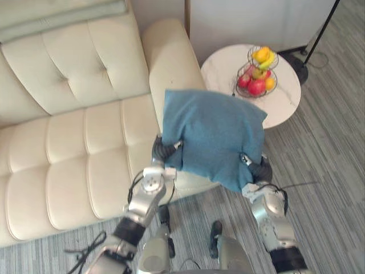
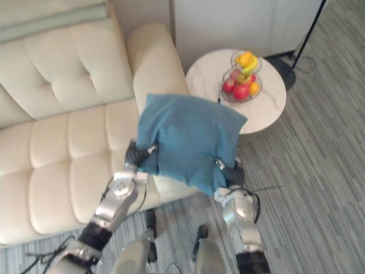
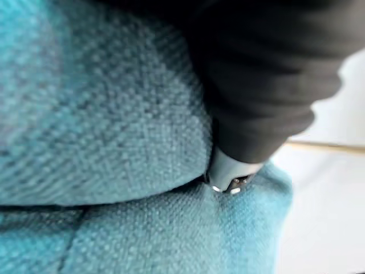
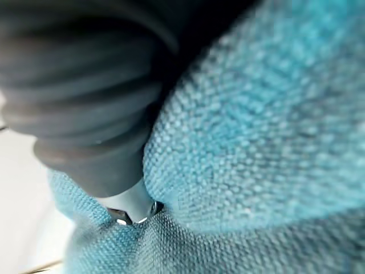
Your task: Pick up cushions and gather them together orderly.
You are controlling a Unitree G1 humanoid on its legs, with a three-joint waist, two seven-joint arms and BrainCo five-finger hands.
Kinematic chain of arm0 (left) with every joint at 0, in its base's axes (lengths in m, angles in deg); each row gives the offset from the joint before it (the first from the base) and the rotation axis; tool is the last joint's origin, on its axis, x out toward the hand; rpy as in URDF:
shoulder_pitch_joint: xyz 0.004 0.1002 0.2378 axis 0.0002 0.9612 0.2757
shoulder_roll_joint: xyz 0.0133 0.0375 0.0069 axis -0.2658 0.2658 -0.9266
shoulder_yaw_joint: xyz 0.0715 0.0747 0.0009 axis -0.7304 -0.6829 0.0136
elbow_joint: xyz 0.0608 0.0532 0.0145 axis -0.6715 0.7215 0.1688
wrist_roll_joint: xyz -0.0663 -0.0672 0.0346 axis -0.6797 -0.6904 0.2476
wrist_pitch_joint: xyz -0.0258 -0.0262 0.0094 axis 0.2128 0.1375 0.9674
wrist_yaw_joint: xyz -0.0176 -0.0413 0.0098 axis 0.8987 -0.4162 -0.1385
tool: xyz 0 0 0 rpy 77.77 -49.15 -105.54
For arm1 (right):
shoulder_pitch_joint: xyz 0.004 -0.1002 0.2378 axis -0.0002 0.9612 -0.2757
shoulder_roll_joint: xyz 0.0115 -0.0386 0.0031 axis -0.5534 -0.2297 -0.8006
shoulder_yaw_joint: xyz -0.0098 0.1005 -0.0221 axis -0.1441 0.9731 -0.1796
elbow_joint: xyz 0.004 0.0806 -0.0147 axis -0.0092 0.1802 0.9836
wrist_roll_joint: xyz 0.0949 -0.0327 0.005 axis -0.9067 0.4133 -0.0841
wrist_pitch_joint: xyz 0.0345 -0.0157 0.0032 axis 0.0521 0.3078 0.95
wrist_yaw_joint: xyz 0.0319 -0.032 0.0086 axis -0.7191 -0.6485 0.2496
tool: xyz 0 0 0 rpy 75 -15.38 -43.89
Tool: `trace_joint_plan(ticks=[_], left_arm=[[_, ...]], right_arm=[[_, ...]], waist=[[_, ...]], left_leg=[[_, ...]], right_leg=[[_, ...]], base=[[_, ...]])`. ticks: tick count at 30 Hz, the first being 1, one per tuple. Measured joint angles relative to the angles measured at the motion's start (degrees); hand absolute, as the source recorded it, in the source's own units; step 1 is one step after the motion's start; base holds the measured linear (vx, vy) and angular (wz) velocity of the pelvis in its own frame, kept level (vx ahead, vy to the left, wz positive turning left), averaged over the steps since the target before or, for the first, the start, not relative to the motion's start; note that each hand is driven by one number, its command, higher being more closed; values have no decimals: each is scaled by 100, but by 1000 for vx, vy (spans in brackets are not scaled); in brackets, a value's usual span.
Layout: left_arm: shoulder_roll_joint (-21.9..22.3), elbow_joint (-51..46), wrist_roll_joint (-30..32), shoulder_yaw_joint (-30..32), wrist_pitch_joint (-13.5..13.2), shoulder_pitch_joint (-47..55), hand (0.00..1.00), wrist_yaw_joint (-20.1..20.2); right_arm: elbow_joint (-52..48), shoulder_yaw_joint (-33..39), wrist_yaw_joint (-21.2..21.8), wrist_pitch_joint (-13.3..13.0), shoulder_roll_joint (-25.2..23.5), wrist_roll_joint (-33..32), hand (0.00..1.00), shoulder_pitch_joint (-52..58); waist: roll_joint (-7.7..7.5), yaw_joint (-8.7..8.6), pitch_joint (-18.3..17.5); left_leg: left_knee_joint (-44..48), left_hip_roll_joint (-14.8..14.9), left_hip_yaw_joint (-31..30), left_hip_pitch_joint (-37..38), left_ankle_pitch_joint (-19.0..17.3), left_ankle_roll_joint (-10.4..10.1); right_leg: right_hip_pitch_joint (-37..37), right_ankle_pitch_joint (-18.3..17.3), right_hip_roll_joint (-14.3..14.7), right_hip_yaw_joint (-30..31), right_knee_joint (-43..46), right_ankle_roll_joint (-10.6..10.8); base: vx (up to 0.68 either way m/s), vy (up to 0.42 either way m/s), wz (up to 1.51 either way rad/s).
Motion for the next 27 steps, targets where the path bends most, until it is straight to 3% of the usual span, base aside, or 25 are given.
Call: trace_joint_plan(ticks=[9,11,17,19,20,21,22,24,25,27], left_arm=[[-1,-1608,8,-35,-52,1683,100,311],[-11,-1762,8,-39,-163,1881,100,368],[-10,-1763,7,-43,-176,2037,100,375],[-9,-1753,2,-44,-177,2049,100,375],[-7,-1726,2,-44,-176,2049,100,376],[3,-1620,-11,-69,-181,2011,100,387],[-2,-1454,-20,-100,-220,1975,100,398],[-6,-1055,-140,-134,-237,1874,100,404],[37,-898,-201,-169,-237,1862,100,408],[69,-755,-215,-290,-236,1820,100,443]], right_arm=[[-1337,-83,310,-241,-306,664,100,1280],[-1435,-120,342,-312,-334,800,100,1398],[-1429,-138,337,-372,-351,1104,100,1409],[-1278,-136,297,-483,-342,1123,100,1371],[-1195,-121,281,-493,-344,1136,100,1337],[-1047,-42,260,-513,-332,1224,100,1280],[-781,4,218,-534,-298,1335,100,1116],[-307,67,119,-513,-268,1347,100,748],[-125,90,69,-507,-192,1374,100,646],[-23,195,4,-485,-102,1470,100,642]], waist=[[6,9,-747],[-10,21,-913],[-68,25,-895],[-88,24,-853],[-92,23,-851],[-122,-14,-842],[-239,23,-804],[-264,-14,-784],[-187,-30,-830],[-101,-56,-880]], left_leg=[[0,-97,-138,456,-221,-55],[3,-109,-182,510,-230,-49],[518,-192,-687,202,-270,-7],[912,-172,-975,-268,-549,-9],[977,-94,-757,-373,-661,54],[1126,62,-264,-556,-980,249],[1281,164,178,-638,-1043,433],[1696,425,492,-739,-1010,582],[1842,759,492,-748,-978,392],[1919,1067,511,-749,-922,189]], right_leg=[[613,-149,-92,-157,-97,73],[701,-162,-97,-194,-102,75],[909,-255,-166,-703,14,59],[799,-394,-215,-1104,308,14],[790,-391,-229,-1233,306,11],[768,-366,-345,-1493,227,-19],[724,-313,-514,-1634,173,-63],[728,-153,-758,-1767,47,21],[753,8,-830,-1841,-124,110],[808,184,-897,-1959,-277,278]], base=[[28,8,11],[30,-2,9],[-18,-16,47],[-94,-21,85],[-127,-3,99],[-118,106,85],[-101,131,80],[-52,140,49],[-16,120,35],[47,243,41]])
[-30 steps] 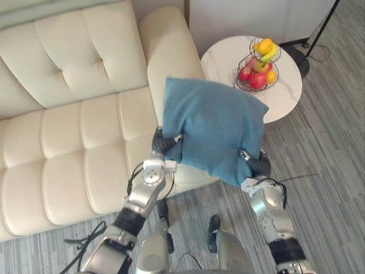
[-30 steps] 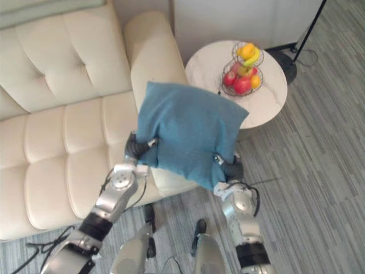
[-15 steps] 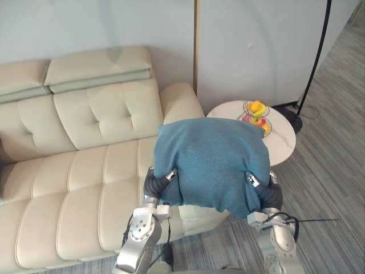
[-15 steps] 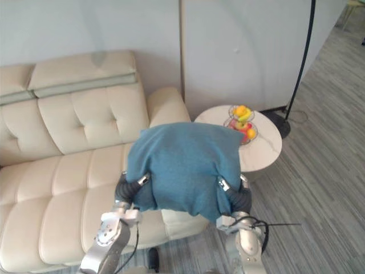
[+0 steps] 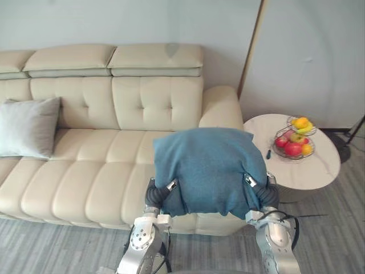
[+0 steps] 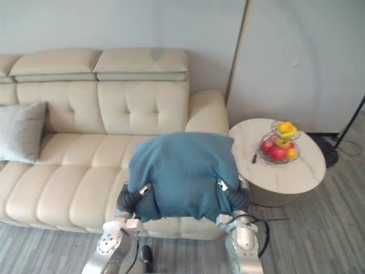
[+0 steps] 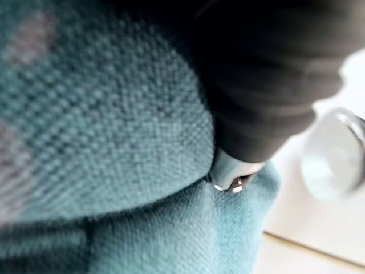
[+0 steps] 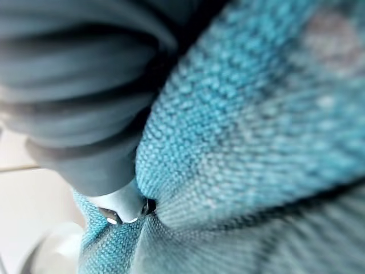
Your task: Pick up cushions and gather them together orderly.
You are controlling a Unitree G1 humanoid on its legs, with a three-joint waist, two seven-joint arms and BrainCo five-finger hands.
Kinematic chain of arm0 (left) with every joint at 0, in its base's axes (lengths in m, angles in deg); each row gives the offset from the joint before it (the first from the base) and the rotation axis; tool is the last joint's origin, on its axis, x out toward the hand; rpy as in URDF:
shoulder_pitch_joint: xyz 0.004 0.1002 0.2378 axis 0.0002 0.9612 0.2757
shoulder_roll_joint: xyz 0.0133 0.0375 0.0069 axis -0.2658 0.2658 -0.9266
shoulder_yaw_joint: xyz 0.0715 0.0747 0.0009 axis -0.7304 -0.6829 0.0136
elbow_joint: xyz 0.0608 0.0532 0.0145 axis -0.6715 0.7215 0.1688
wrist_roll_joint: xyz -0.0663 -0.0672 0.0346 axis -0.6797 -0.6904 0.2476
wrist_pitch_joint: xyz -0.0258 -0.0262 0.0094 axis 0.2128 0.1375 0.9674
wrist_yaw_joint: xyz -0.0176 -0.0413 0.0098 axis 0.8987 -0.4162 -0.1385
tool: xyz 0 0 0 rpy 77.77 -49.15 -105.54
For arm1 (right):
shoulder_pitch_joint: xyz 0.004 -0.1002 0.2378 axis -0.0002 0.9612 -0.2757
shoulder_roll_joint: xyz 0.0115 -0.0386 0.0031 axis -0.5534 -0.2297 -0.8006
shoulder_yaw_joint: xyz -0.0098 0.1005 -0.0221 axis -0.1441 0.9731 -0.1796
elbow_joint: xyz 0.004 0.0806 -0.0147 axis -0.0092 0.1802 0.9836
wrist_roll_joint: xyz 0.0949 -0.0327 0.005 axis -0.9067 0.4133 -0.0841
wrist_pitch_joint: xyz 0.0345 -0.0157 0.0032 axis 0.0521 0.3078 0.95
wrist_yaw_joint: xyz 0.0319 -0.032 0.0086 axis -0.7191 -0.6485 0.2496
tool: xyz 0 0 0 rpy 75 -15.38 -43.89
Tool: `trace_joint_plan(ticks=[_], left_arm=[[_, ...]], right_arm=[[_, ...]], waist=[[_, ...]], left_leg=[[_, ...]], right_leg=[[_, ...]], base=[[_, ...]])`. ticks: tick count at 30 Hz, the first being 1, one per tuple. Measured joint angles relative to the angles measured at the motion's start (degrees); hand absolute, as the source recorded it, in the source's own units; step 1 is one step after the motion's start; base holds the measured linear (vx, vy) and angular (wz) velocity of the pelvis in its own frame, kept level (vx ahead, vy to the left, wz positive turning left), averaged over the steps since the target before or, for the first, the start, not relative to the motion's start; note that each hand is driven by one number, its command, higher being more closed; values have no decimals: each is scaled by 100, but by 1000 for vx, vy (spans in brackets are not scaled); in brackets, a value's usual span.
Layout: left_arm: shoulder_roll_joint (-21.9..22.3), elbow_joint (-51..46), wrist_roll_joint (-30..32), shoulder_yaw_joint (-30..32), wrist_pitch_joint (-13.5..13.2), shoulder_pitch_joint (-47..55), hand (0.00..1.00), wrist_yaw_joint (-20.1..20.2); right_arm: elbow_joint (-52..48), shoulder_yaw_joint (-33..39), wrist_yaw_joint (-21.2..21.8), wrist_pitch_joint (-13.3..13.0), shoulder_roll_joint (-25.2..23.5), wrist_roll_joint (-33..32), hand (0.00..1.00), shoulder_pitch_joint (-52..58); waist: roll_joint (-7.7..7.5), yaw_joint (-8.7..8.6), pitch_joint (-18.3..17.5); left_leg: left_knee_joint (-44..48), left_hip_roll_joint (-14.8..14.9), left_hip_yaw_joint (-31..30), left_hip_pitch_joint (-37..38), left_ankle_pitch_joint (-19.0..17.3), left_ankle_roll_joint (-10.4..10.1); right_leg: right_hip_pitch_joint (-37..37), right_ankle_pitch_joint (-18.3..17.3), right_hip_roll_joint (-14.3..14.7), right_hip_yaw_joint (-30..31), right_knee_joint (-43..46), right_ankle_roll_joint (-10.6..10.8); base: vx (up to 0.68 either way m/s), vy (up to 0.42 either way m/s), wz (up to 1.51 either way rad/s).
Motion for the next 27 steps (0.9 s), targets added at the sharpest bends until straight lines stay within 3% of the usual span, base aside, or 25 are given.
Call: trace_joint_plan(ticks=[1,2,3,4,5,7,8,9,10,11,12,13,15,17,18,19,21,23,24,25,27], left_arm=[[45,147,-9,-141,0,-76,100,41],[94,239,-11,-225,1,-133,100,46],[110,305,-11,-276,0,-192,100,53],[-51,600,-22,-297,1,-498,100,63],[-102,681,-27,-305,1,-573,100,65],[-220,844,-31,-305,1,-658,100,83],[-260,890,-65,-305,3,-628,100,125],[-278,880,-108,-302,2,-601,100,148],[-313,851,-129,-280,-15,-562,100,157],[-328,851,-124,-266,-18,-563,100,158],[-348,842,-122,-265,-32,-559,100,165],[-379,813,-123,-267,-32,-558,100,168],[-440,736,-118,-262,-31,-575,100,193],[-437,666,-103,-269,0,-560,100,211],[-429,599,-74,-270,16,-569,100,212],[-362,577,-3,-280,47,-567,100,213],[-325,565,-3,-282,88,-558,100,220],[-296,455,-15,-281,88,-493,100,244],[-294,284,-15,-281,84,-394,100,280],[-269,122,-13,-290,81,-312,100,283],[-167,57,-10,-278,63,-373,100,285]], right_arm=[[94,122,-104,7,55,61,100,-11],[108,189,-170,16,110,81,100,-12],[139,237,-204,18,128,83,100,-28],[364,290,-246,54,-66,88,100,-147],[368,292,-251,77,-91,94,100,-146],[372,245,-251,158,-128,99,100,-142],[408,195,-251,188,-147,100,100,-141],[452,191,-248,188,-163,99,100,-150],[545,181,-223,189,-161,98,100,-202],[596,174,-218,196,-219,94,100,-205],[600,176,-207,195,-257,85,100,-183],[599,173,-198,190,-260,82,100,-195],[599,169,-151,176,-218,73,100,-279],[597,169,-151,179,-172,69,100,-281],[574,170,-153,179,-142,67,100,-261],[551,171,-155,182,-59,66,100,-195],[337,170,-161,253,-55,68,100,-66],[-248,161,-164,275,-45,73,100,206],[-561,161,-165,272,-26,77,100,289],[-809,172,-177,240,-24,80,100,267],[-916,213,-180,118,-8,84,100,153]], waist=[[94,-18,-46],[181,-19,-98],[225,-55,-125],[-52,-144,-18],[-71,-144,-5],[-87,-75,22],[-90,-43,47],[-81,-24,76],[-13,-41,141],[68,-79,240],[103,-164,274],[82,-234,271],[-34,-260,301],[-51,-278,318],[-56,-331,316],[-25,-435,327],[-56,-351,348],[-50,-256,368],[-85,-199,385],[-96,-151,328],[-73,-106,307]], left_leg=[[-163,171,-42,89,297,-454],[-377,173,-43,189,566,-663],[-521,100,-66,246,270,-979],[-236,-285,-84,88,133,-681],[5,-327,-113,-60,-46,-599],[987,-442,-153,-342,-743,-286],[1179,-599,-99,-228,-1044,-107],[1146,-694,-46,-103,-1139,-11],[1060,-763,-52,55,-1245,100],[818,-833,-67,272,-1240,199],[295,-1014,-78,590,-1087,289],[-47,-1165,-53,755,-961,236],[-816,-1586,43,1175,-718,315],[-976,-1834,24,1389,-684,397],[-943,-1904,-88,1418,-742,423],[-741,-1916,-276,1434,-843,362],[23,-1813,-169,1338,-1015,172],[1898,-1432,130,915,-1098,132],[2728,-1079,306,638,-1164,266],[2937,-759,224,357,-1372,296],[2237,-560,4,232,-1401,165]], right_leg=[[60,195,-56,-78,-201,190],[86,310,-93,-104,-303,340],[143,392,-141,-151,-393,457],[275,846,-488,-130,-600,422],[316,1043,-528,-128,-649,401],[331,1661,-810,-1,-436,384],[185,1987,-1132,14,43,76],[23,2083,-1296,46,424,-340],[-338,1584,-1253,492,1206,-759],[-716,772,-792,1222,1982,-441],[-1049,74,-59,1771,2345,-167],[-1177,-163,228,1791,2290,-153],[-1430,-402,653,1486,1876,-380],[-1550,-357,1117,1396,1168,-513],[-1535,-165,1300,1541,804,-829],[-1371,-40,1360,1679,662,-1001],[-1008,-22,1304,1615,560,-979],[-356,-21,1295,1588,269,-983],[-53,-26,1314,1582,106,-987],[91,-26,1304,1625,14,-988],[116,-26,1264,1720,-5,-986]], base=[[128,463,49],[134,471,45],[124,474,65],[89,390,65],[94,483,68],[114,586,20],[124,566,-5],[150,532,-6],[153,442,-2],[181,477,17],[139,354,32],[120,257,29],[156,202,5],[275,174,18],[378,107,73],[359,80,74],[369,34,47],[355,39,30],[296,96,2],[260,100,-14],[213,138,-34]])
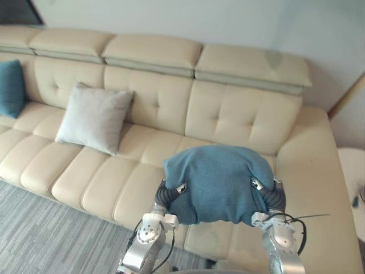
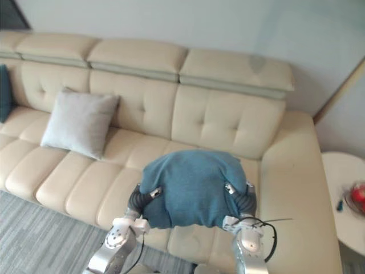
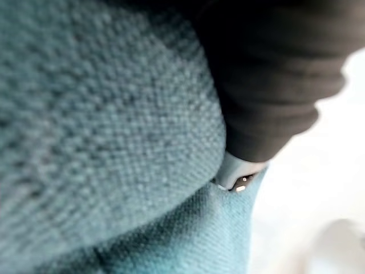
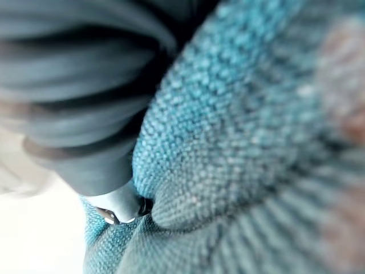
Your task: Pick up cushions and gather them together orderly.
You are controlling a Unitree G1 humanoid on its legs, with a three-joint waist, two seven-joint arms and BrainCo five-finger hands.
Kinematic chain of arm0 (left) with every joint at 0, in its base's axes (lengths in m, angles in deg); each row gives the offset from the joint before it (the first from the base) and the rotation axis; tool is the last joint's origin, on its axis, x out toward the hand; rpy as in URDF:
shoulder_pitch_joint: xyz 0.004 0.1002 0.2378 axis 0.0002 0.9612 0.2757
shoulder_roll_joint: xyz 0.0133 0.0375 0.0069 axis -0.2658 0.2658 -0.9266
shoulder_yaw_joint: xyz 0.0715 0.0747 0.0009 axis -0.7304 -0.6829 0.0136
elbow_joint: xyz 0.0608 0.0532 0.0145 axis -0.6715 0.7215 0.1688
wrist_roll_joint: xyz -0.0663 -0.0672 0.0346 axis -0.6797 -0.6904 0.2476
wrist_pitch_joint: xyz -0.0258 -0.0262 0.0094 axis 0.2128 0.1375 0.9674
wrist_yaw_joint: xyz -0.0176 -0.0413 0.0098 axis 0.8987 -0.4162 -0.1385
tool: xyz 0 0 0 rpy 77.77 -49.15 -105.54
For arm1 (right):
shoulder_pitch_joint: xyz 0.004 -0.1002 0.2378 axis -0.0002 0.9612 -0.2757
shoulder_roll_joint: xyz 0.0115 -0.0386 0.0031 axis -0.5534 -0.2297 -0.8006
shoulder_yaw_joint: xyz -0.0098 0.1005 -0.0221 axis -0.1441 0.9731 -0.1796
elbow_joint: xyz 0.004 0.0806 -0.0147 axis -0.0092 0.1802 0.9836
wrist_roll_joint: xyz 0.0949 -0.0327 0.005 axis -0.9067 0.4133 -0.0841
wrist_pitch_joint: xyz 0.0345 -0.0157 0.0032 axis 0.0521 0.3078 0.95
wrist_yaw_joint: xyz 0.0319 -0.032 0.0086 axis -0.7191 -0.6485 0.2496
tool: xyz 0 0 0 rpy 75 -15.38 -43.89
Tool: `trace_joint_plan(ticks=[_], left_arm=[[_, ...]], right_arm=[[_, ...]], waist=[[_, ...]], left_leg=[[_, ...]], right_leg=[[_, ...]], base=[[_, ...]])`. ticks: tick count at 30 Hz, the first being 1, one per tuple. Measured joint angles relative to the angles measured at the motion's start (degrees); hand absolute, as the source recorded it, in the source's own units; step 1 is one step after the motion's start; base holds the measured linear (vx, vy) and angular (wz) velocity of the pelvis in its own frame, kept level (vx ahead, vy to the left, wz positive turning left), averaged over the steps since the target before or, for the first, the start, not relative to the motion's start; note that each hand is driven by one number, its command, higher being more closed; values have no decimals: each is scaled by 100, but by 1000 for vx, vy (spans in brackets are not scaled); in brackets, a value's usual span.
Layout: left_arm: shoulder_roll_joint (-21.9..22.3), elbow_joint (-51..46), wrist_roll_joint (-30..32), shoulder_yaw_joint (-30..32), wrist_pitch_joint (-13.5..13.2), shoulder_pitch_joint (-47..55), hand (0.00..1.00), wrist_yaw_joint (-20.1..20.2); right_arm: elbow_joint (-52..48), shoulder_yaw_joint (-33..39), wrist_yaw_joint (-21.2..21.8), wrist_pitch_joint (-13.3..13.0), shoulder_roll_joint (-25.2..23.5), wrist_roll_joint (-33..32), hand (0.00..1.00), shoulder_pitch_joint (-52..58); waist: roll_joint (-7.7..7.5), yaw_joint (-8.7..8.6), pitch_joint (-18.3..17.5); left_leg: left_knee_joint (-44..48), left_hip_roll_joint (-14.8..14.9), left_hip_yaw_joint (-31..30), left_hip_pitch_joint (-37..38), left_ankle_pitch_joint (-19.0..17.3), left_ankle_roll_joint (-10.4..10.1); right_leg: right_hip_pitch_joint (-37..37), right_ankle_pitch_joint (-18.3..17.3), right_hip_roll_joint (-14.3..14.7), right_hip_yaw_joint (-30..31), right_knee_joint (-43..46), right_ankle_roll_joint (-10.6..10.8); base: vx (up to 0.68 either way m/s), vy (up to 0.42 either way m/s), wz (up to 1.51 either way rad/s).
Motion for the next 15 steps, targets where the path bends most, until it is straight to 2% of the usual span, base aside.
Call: trace_joint_plan(ticks=[1,2,3,4,6,8,15], left_arm=[[112,-10,7,2,-13,-29,100,0],[146,-32,9,-2,-12,-27,100,0],[136,-84,15,-4,-16,-24,100,2],[67,-85,38,-4,-12,-51,100,1],[-26,-84,63,-6,17,-35,100,1],[-128,-83,64,-15,27,81,100,1],[-154,-78,116,-119,87,92,100,1]], right_arm=[[4,69,-18,-5,12,-1,100,-70],[3,102,-20,-5,21,-2,100,-69],[78,132,-24,-18,-5,-2,100,-80],[200,158,-29,-7,-83,3,100,-82],[412,221,-27,39,-299,10,100,-82],[545,213,18,99,-394,29,100,-57],[611,240,8,127,-468,28,100,139]], waist=[[104,21,-66],[164,23,-101],[174,51,-192],[29,44,-247],[-187,-23,-221],[-226,-7,-248],[-238,-28,-251]], left_leg=[[-1353,50,-495,117,503,-41],[-1729,77,-676,157,942,-89],[-1952,28,-992,286,941,-508],[-2101,-153,-973,356,930,-508],[-2261,-318,-798,575,919,-466],[-2456,-376,-558,810,892,-418],[-2924,-457,-90,1135,971,-392]], right_leg=[[8,-22,11,123,1,61],[12,-48,44,187,-1,170],[23,-150,32,417,-9,395],[1,-178,-125,538,-33,446],[12,-123,-302,739,-30,517],[13,4,-356,1009,-44,592],[-12,114,-371,1470,-335,694]], base=[[213,212,-38],[216,278,-51],[184,237,-37],[182,273,-26],[106,238,-21],[36,164,-51],[-35,28,-41]])
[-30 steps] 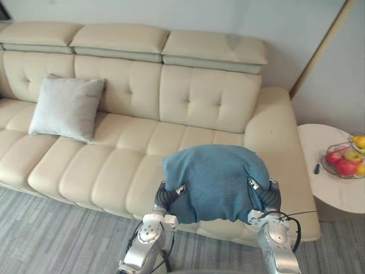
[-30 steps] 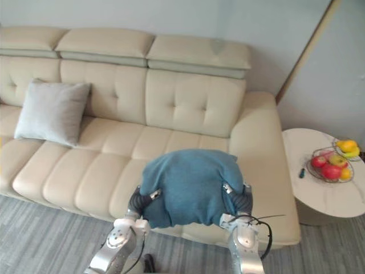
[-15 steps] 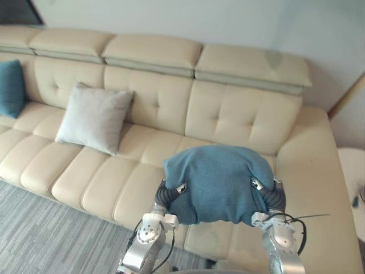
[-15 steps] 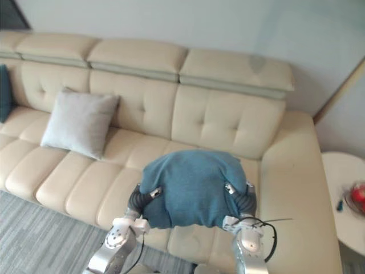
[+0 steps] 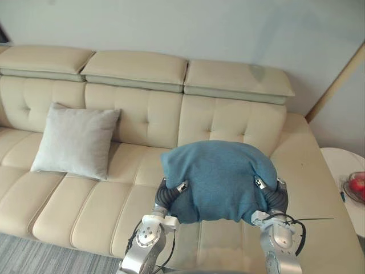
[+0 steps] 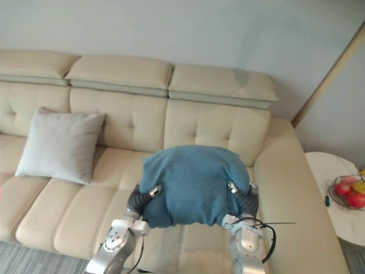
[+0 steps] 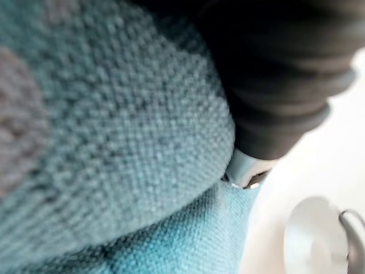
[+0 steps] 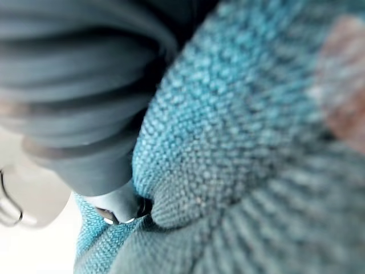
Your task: Pick up cushions and gather them together orderly.
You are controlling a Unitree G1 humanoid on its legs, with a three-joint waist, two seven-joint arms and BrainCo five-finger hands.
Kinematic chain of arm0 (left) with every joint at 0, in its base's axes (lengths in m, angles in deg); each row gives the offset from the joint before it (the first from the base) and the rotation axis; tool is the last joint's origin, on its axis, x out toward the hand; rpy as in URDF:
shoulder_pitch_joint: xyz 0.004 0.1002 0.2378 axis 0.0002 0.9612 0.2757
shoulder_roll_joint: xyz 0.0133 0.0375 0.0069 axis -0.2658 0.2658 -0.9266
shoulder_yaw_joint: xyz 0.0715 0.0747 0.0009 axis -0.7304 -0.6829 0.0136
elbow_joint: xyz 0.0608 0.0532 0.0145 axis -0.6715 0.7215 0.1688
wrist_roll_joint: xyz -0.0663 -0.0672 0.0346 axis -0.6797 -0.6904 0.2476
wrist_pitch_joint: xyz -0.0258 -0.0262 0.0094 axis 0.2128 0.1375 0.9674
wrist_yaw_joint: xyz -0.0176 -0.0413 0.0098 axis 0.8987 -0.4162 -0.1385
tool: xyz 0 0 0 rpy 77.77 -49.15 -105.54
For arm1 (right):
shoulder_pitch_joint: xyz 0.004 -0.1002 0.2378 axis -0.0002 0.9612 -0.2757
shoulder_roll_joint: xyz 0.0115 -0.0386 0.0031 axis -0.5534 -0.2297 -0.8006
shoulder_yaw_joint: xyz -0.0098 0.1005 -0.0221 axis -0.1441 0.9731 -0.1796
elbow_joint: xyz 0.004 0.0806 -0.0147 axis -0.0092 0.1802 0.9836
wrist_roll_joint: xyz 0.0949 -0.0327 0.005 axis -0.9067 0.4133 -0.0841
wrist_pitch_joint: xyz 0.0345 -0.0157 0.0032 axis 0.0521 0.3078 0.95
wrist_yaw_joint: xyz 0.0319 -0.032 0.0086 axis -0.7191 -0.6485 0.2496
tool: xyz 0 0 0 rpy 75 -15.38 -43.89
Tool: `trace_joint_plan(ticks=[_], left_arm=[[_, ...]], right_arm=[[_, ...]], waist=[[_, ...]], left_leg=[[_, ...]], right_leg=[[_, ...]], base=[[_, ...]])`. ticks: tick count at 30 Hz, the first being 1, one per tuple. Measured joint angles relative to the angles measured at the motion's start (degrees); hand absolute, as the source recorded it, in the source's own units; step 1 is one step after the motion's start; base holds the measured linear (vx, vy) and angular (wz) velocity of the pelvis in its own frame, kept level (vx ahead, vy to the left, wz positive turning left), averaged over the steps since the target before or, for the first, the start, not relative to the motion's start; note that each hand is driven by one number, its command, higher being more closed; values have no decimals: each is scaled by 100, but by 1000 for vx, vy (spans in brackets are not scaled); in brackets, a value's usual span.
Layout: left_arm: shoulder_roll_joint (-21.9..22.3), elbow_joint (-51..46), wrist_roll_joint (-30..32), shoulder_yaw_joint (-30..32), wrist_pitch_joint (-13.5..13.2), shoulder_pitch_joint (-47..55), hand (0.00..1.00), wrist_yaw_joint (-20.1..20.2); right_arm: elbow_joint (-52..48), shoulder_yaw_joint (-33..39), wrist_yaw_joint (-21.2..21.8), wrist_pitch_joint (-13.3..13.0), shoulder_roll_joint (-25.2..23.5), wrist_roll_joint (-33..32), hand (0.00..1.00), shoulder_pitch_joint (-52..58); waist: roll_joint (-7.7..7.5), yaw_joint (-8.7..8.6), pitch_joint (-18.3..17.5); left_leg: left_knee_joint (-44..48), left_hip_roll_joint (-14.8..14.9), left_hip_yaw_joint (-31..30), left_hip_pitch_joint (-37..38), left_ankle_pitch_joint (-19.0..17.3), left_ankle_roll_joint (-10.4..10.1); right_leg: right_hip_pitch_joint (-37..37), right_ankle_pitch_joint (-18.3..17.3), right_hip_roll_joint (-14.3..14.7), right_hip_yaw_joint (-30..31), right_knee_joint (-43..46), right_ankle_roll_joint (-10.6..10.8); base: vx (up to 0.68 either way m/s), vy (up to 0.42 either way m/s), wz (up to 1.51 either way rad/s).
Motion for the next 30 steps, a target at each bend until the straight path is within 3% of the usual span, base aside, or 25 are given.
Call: trace_joint_plan(ticks=[3,9,15,20,26,30], left_arm=[[1,0,46,-18,33,-29,100,-2],[1,-1,172,7,63,-74,100,-49],[33,-31,175,185,63,-380,100,-276],[117,-276,189,219,63,-886,100,-546],[167,151,374,518,11,-3360,100,-1420],[-12,1030,427,842,-380,-5566,100,-2059]], right_arm=[[93,10,-1,0,30,29,100,5],[275,-24,-1,11,63,200,100,-11],[275,-237,-110,72,172,210,100,-346],[275,-297,-479,134,330,548,100,-938],[654,-296,-1322,346,846,1098,100,-3160],[1177,-279,-1944,377,1329,1391,100,-5404]], waist=[[2,-81,-10],[-56,-59,-46],[-47,15,-43],[-14,179,-28],[77,242,126],[235,240,439]], left_leg=[[-215,33,83,80,89,-4],[-593,30,353,20,272,9],[-836,47,390,-667,679,-25],[-818,159,213,-1414,948,0],[-791,231,20,-2289,1213,70],[-854,220,-71,-2925,1472,131]], right_leg=[[-55,136,79,142,-85,-27],[-339,298,101,334,-241,-7],[-1146,375,139,284,-287,119],[-1788,523,268,123,-275,63],[-2578,688,296,-40,-198,71],[-3211,859,303,-50,-196,93]], base=[[-56,-27,-25],[-72,-29,-20],[-86,-53,-3],[-48,-55,14],[-59,-5,13],[-80,26,6]])
